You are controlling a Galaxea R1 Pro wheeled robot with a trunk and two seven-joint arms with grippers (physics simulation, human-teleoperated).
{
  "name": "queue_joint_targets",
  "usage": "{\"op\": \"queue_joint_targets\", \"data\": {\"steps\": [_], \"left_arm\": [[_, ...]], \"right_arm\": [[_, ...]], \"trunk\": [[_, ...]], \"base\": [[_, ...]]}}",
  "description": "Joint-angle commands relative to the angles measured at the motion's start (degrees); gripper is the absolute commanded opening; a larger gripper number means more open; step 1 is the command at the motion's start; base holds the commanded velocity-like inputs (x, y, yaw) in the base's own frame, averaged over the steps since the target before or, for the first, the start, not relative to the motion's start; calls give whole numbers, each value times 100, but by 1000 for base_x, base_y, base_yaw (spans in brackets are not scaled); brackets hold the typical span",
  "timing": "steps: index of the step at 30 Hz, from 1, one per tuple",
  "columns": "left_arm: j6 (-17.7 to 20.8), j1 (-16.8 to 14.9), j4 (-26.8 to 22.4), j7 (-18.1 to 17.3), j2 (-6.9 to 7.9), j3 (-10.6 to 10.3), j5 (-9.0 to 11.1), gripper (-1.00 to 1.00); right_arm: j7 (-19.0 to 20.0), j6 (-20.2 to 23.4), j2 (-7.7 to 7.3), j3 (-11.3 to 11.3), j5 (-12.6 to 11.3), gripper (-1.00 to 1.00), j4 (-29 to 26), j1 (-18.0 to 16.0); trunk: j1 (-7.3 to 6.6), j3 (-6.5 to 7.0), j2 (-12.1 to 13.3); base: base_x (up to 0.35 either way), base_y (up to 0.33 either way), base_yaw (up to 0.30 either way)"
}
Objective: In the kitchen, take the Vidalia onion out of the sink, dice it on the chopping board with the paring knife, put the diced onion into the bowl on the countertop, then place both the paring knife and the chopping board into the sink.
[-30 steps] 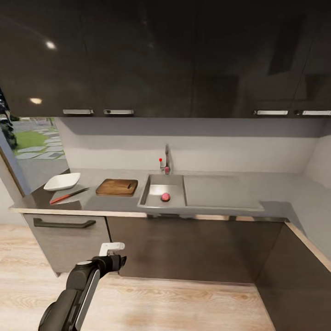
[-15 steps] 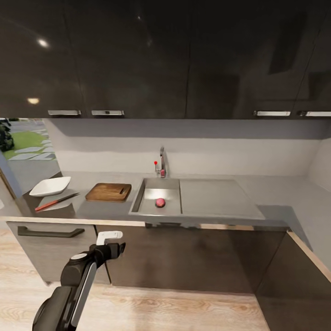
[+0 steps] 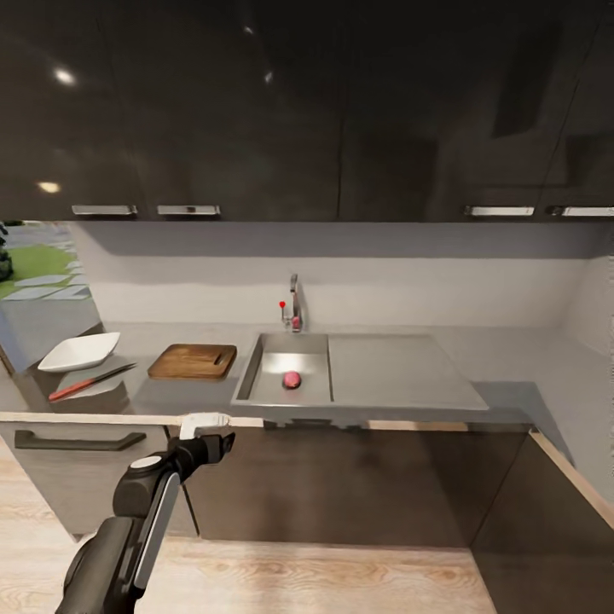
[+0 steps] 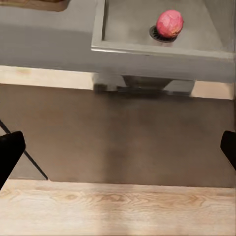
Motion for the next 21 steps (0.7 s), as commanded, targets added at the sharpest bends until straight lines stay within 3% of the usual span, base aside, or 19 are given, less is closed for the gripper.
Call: {"op": "queue_joint_targets", "data": {"steps": [1,10,21], "left_arm": [[30,-6,-7,-8,-4,11,11,100],[30,-9,-7,0,-1,3,10,100],[37,-9,-1,9,5,-5,10,100]], "right_arm": [[3,-5,2,-6,24,100,-6,0],[4,-5,2,-6,19,100,-2,0],[4,-5,2,-2,19,100,-4,0]], "trunk": [[5,-7,-7],[5,10,-7],[5,13,-7]], "base": [[303,0,-199],[224,0,-214],[40,0,-33]]}}
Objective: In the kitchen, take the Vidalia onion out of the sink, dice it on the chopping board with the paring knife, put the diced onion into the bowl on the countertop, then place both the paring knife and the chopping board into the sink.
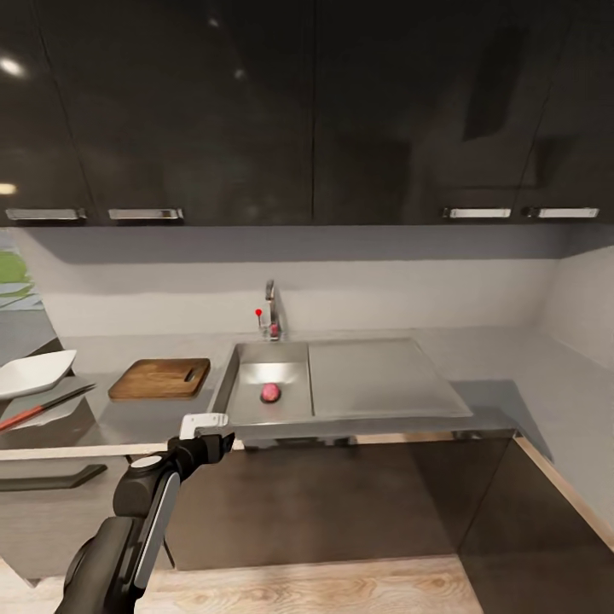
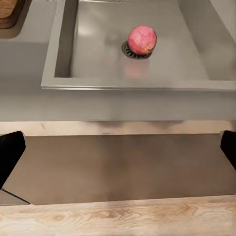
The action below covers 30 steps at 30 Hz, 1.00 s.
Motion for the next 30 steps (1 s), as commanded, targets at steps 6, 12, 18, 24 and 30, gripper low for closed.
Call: {"op": "queue_joint_targets", "data": {"steps": [6,12,18,24,30], "left_arm": [[31,-4,4,-6,0,8,11,100],[32,-4,5,-3,3,10,11,100],[32,-4,11,2,3,4,11,100],[30,-4,84,3,-4,-68,19,100],[24,-4,196,-3,-2,-94,20,100]], "right_arm": [[3,-5,2,-2,24,100,-1,1],[3,-5,2,-2,24,100,-1,1],[3,-5,2,-2,24,100,3,1],[3,-5,2,-2,24,100,25,1],[3,-5,2,-2,24,100,26,1]], "trunk": [[4,-9,-8],[4,-9,-8],[4,-9,-8],[4,-9,-8],[4,6,-8]], "base": [[257,0,-1],[328,0,0],[342,0,0],[340,0,-36],[158,0,-219]]}}
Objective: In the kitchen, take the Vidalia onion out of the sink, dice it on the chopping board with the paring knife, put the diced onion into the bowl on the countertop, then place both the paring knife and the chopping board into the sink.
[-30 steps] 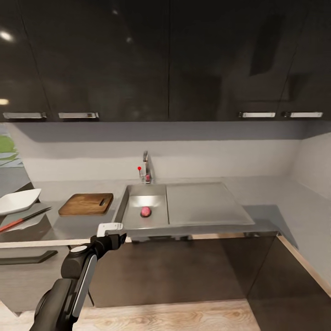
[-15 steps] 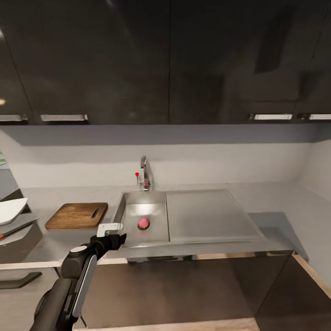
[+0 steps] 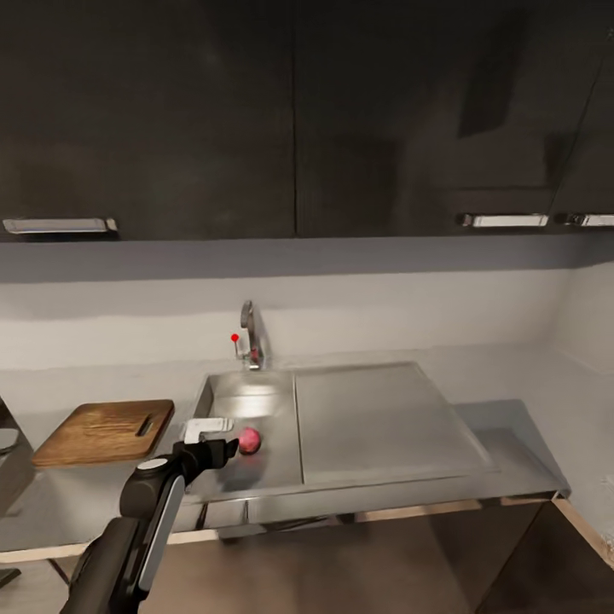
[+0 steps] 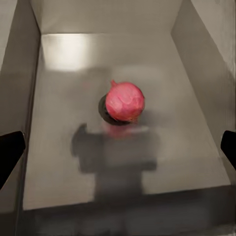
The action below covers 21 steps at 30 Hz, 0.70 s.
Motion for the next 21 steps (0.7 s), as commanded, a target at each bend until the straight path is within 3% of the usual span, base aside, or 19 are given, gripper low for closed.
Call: {"op": "queue_joint_targets", "data": {"steps": [1,14,21], "left_arm": [[29,-4,6,-6,-2,2,12,100],[13,-4,446,-8,-4,9,8,100],[-8,-5,712,-2,14,55,-12,100]], "right_arm": [[3,-5,2,-7,24,100,-8,1],[3,-5,2,-7,24,100,10,1],[3,-5,2,-7,30,100,10,1]], "trunk": [[3,-5,-8],[3,51,-8],[3,56,-8]], "base": [[41,0,-255],[6,0,-256],[0,0,-51]]}}
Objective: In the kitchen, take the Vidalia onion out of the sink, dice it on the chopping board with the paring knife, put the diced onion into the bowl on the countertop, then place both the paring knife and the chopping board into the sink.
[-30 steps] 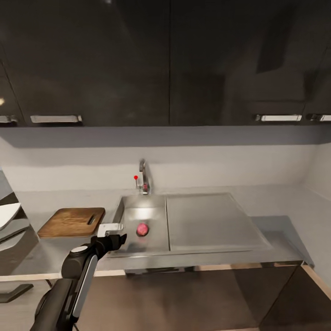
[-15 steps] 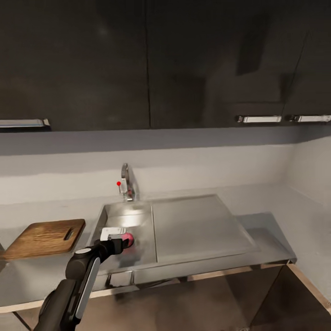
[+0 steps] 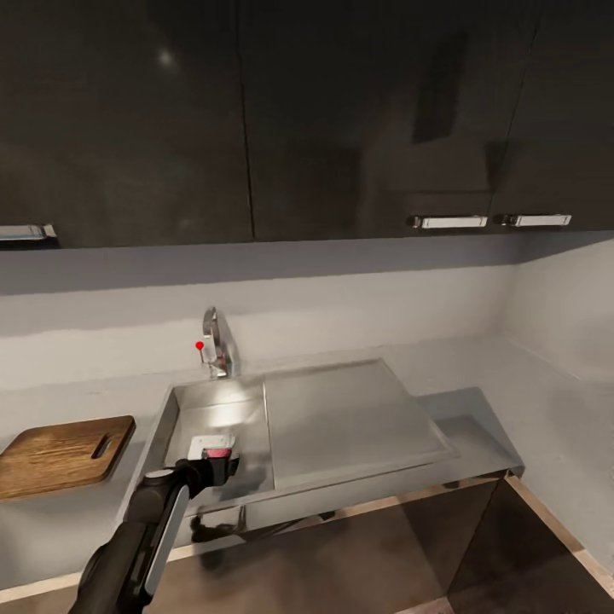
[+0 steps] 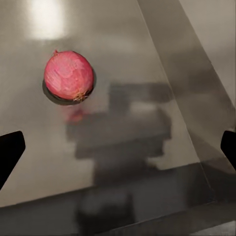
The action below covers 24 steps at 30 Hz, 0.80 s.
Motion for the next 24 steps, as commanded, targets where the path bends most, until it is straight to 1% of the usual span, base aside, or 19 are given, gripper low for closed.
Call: {"op": "queue_joint_targets", "data": {"steps": [1,4,6,7,10,16,17,19,20,22,24], "left_arm": [[-60,-8,73,-1,2,10,4,100],[-247,-13,180,86,21,16,0,100],[-312,-57,276,325,72,20,-1,100],[-328,-118,351,479,89,20,1,100],[-347,-304,603,790,116,21,5,100],[-356,-598,949,947,179,22,13,100],[-355,-799,1166,964,187,24,18,100],[-351,-963,1368,968,189,23,26,100],[-354,-1134,1626,971,179,22,28,100],[-355,-1301,1870,972,170,22,31,100],[-356,-1605,2300,972,157,22,36,100]], "right_arm": [[3,-5,2,-7,23,100,-8,1],[3,-5,2,-5,23,100,-8,1],[3,-5,2,-1,26,100,-8,1],[3,-5,2,0,26,100,-8,1],[3,-5,2,1,26,100,-8,1],[3,-5,3,2,26,100,-8,1],[3,-5,4,2,26,100,-8,1],[3,-5,7,5,27,100,-8,1],[3,-5,5,8,27,100,-8,1],[3,-5,5,9,27,100,-8,1],[3,-5,6,10,27,100,-8,1]], "trunk": [[2,-9,-8],[2,-9,-8],[2,-9,-8],[2,-9,-8],[2,-9,-8],[2,-9,-8],[2,-9,-8],[2,-9,-8],[2,-9,-8],[2,-9,-8],[2,-9,-8]], "base": [[0,0,-4],[0,0,-2],[0,0,0],[0,0,0],[0,0,0],[0,0,0],[0,0,0],[0,0,0],[0,0,0],[0,0,0],[0,0,0]]}}
